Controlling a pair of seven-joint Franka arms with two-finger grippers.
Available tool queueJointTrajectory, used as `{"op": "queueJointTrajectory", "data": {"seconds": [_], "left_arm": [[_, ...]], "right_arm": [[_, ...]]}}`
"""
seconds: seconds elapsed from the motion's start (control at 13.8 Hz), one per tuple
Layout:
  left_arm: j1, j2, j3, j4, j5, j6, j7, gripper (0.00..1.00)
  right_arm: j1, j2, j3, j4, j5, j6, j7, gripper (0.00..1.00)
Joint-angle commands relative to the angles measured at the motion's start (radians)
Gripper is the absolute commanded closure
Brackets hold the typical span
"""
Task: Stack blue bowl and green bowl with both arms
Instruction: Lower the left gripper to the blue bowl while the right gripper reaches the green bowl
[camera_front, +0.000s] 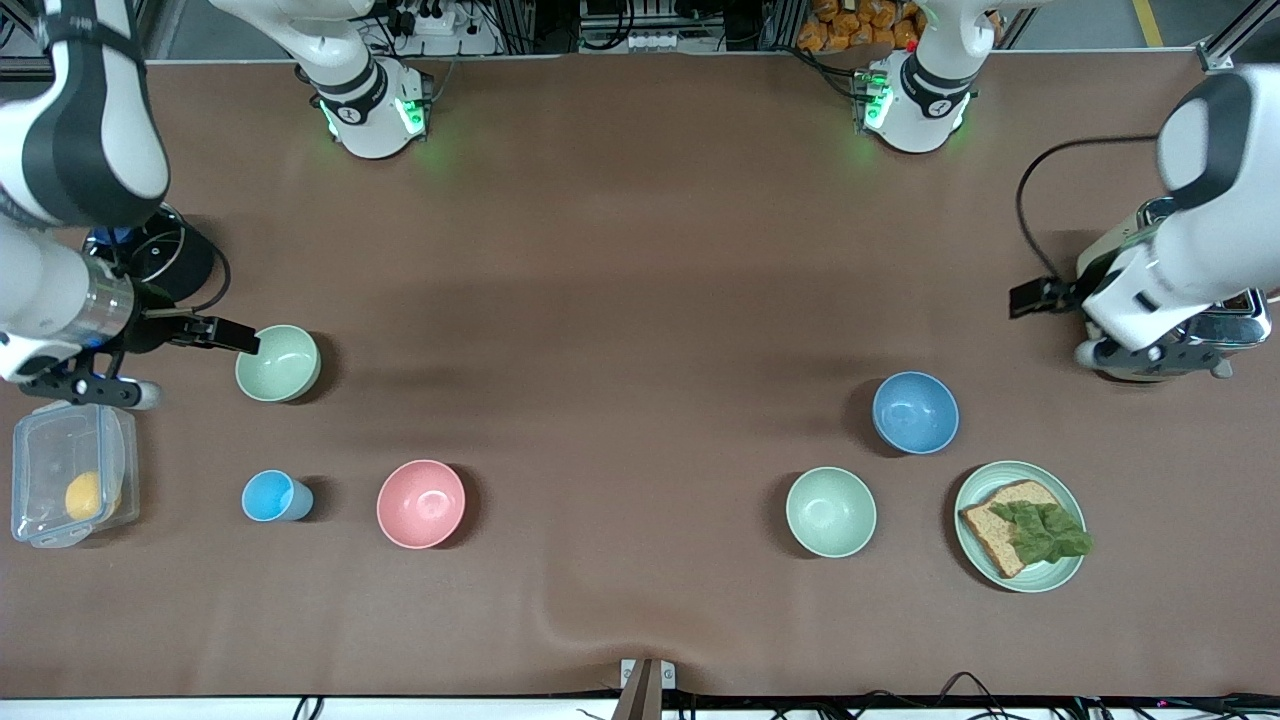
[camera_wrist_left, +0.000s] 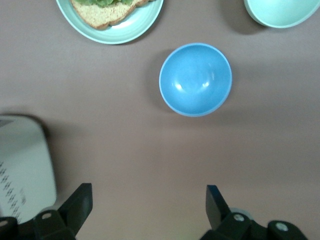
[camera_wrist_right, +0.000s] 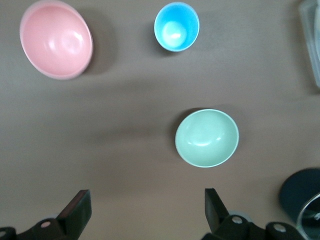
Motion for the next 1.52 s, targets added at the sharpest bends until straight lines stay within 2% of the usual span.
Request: {"op": "queueJointTrajectory", "data": {"seconds": [0.0,0.29,0.51,0.8,0.94,1.01,1.23,1.38,1.45], "left_arm": [[0.016,0.012,-0.003,-0.135,-0.004,0.19,0.002,0.0],[0.013,0.193,-0.003,-0.094,0.034,0.276,0.004,0.0],[0.014,0.265,-0.003,-0.044,0.036,0.279,0.004,0.0],[0.002,0.403,-0.003,0.076,0.03,0.279,-0.008,0.0],[-0.001,0.454,-0.005,0.111,0.025,0.279,-0.007,0.0],[-0.004,0.483,-0.006,0.131,0.025,0.279,-0.008,0.0],[-0.005,0.52,-0.009,0.15,0.027,0.279,-0.008,0.0],[-0.005,0.527,-0.009,0.151,0.024,0.287,-0.008,0.0],[-0.005,0.527,-0.011,0.151,0.022,0.301,-0.008,0.17]], "right_arm": [[-0.055,0.008,0.009,-0.028,-0.004,0.009,-0.114,0.0],[-0.153,-0.008,0.011,-0.201,-0.004,0.205,-0.298,0.0],[-0.204,-0.011,0.012,-0.308,-0.002,0.333,-0.421,0.0],[-0.227,-0.014,0.011,-0.469,-0.002,0.524,-0.444,0.0],[-0.245,-0.005,0.011,-0.572,-0.001,0.684,-0.444,0.0],[-0.251,0.008,0.011,-0.603,-0.002,0.757,-0.444,0.03],[-0.287,0.063,0.012,-0.605,-0.002,0.794,-0.458,0.21],[-0.288,0.071,0.011,-0.613,-0.001,0.819,-0.485,0.5],[-0.288,0.081,0.012,-0.613,-0.001,0.822,-0.485,0.62]]}}
